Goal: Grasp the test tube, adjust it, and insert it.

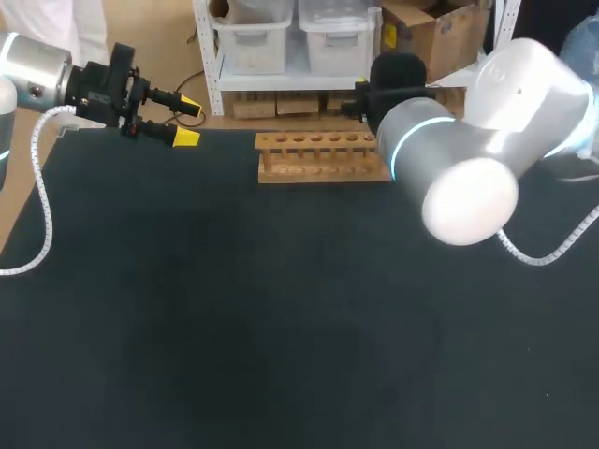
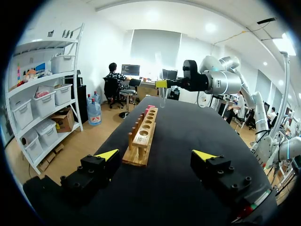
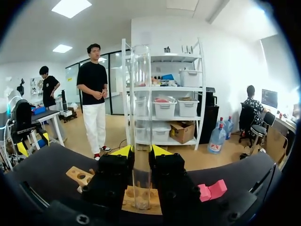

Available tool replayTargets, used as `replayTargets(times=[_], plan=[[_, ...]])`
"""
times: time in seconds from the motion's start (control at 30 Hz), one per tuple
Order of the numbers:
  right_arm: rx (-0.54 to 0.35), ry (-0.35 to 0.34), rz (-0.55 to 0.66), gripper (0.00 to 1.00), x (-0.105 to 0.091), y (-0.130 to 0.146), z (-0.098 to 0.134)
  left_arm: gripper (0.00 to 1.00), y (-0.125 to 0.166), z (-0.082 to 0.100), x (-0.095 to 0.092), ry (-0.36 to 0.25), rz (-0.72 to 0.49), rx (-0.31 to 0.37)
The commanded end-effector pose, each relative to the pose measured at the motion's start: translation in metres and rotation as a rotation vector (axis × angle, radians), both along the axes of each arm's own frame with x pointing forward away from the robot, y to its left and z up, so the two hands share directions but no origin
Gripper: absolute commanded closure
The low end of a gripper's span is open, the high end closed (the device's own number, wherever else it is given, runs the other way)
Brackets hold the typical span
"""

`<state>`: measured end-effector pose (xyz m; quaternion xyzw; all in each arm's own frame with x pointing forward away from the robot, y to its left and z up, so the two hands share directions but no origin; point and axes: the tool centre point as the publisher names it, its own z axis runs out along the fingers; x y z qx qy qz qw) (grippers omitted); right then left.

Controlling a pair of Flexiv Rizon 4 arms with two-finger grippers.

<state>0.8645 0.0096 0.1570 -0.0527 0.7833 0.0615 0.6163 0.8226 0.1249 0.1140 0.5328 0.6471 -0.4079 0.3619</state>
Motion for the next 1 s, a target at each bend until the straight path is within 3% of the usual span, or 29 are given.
replayTargets(times=[0.03,0.27,1.0], plan=[[0.028,-0.179,-0.023,1.00,0.000,0.008,-0.007,0.00,0.000,-0.001,-0.001,-0.003,0.001,-0.001],[0.029,-0.229,-0.039,1.00,0.005,0.014,-0.003,0.00,0.000,-0.001,-0.001,-0.003,0.001,-0.001],[0.058,-0.285,-0.054,1.00,0.017,0.015,-0.009,0.00,0.000,-0.001,-0.001,-0.003,0.001,-0.001]])
